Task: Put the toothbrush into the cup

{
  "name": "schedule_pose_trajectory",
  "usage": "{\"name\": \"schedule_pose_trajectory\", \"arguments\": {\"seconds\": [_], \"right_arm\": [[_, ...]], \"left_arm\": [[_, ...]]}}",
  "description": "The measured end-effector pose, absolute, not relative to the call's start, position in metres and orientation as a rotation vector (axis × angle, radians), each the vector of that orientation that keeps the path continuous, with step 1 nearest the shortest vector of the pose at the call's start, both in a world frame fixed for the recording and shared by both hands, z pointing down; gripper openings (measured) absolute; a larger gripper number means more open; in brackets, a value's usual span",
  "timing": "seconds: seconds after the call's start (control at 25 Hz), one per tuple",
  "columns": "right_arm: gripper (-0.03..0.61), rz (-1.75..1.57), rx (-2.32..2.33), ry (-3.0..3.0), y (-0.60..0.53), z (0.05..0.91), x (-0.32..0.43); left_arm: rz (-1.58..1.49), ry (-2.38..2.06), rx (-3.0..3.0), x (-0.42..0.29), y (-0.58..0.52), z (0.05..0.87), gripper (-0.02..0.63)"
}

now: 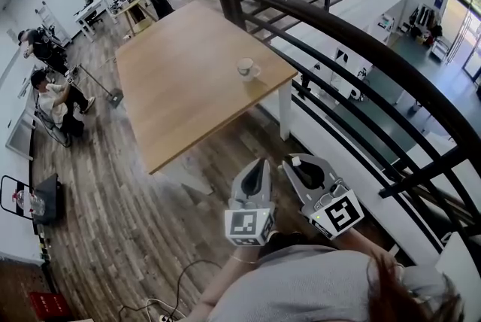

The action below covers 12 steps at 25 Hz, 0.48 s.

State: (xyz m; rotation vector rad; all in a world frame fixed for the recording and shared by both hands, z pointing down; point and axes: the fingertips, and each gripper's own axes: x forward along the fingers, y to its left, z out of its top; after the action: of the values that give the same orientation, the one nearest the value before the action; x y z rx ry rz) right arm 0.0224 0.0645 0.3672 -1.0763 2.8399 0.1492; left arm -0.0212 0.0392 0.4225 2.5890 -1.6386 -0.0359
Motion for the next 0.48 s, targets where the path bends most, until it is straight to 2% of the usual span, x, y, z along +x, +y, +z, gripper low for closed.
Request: {"name": "schedule_pose_trajectory", "arguments": {"seconds": [0.48], "right_arm": [[0.018,0.088,-1.033,2.823,0.063,0.38,0.048]], "left_arm": [[-0.011,-1.715,2.566,-0.001,0.046,0.431,0.003]]}}
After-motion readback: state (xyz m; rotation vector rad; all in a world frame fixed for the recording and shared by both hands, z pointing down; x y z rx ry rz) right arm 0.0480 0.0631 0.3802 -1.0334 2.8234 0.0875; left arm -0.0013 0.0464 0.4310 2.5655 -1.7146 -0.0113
